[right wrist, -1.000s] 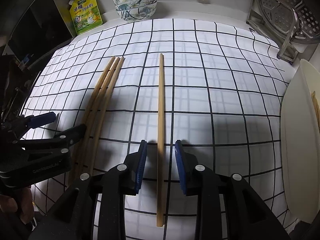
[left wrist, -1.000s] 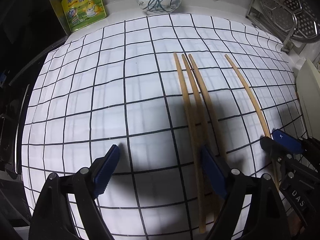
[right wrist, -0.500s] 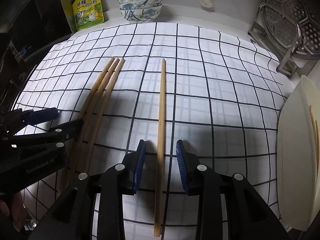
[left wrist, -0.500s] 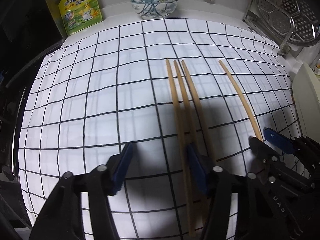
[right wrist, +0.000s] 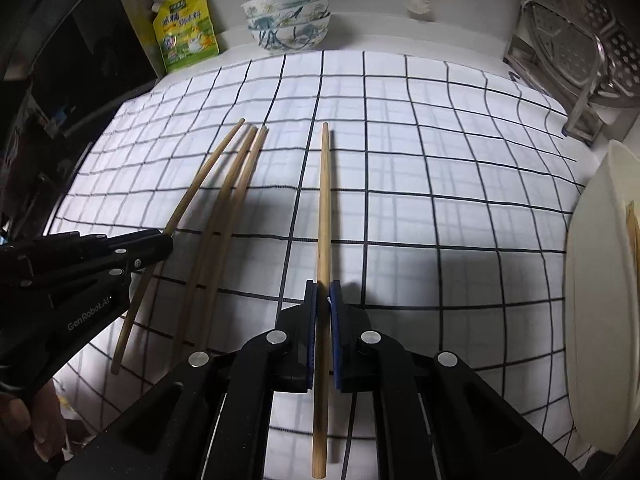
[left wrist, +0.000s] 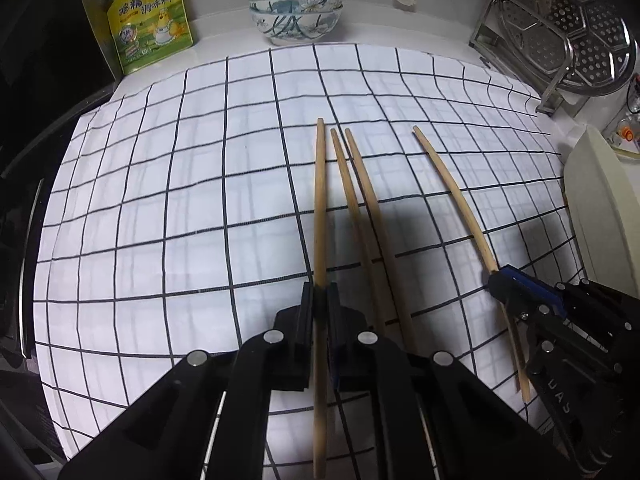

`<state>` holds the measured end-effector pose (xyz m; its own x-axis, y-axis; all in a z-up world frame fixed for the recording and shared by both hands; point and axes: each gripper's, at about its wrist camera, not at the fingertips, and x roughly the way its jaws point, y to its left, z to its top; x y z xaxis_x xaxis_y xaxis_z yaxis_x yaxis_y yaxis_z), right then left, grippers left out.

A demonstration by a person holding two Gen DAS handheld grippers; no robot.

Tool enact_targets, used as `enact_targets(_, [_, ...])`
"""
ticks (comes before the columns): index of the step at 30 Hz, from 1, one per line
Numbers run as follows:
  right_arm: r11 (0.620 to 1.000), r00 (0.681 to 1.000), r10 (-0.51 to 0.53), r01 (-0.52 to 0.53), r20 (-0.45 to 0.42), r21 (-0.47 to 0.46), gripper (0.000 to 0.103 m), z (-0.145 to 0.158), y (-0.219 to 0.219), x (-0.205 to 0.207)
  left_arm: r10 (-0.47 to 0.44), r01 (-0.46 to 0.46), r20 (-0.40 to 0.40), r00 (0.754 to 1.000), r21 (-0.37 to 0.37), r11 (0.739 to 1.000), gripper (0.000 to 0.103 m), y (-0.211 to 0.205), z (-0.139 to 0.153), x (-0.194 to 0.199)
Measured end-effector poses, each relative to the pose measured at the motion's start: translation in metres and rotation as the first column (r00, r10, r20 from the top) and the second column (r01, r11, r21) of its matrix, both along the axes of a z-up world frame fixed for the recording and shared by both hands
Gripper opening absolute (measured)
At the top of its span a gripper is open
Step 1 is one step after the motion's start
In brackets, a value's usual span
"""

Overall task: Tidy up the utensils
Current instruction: 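Close the left tool on one bamboo chopstick while the right tool grasps another, then lift both held chopsticks and carry them over the cream basin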

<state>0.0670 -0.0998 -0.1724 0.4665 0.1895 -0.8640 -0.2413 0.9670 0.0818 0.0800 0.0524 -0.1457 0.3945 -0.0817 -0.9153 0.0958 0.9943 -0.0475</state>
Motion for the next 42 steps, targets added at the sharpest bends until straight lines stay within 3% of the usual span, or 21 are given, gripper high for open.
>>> enact_targets(9, [0.997, 0.997, -0.05, 0.047, 0.062, 0.055, 0.006, 0.048, -0.018, -0.014, -0.069, 0.069, 0.069, 0.995, -0.01, 0.998, 0.007, -0.016, 0.047, 0.004])
enact_targets(17, [0.985, 0.977, -0.159, 0.147, 0.144, 0.091, 0.007, 0.085, -0.068, -0.026, -0.184, 0.19, 0.15, 0.971, -0.027, 0.981, 0.007, -0.067, 0.09, 0.01])
enact_targets(24, [0.963, 0.948, -0.265, 0.252, 0.177, 0.095, 0.007, 0.103, -0.128, -0.035, -0.29, 0.305, 0.186, 0.939, -0.053, 0.951, 0.007, -0.131, 0.111, 0.011])
enact_targets(31, [0.926, 0.908, -0.375, 0.358, 0.189, 0.117, 0.007, 0.108, -0.19, -0.043, -0.403, 0.424, 0.208, 0.891, -0.071, 0.903, 0.007, -0.206, 0.123, 0.01])
enact_targets(42, [0.846, 0.836, -0.531, 0.514, 0.139, 0.14, 0.007, 0.087, -0.281, -0.05, -0.527, 0.547, 0.204, 0.825, -0.055, 0.835, 0.007, -0.306, 0.122, 0.021])
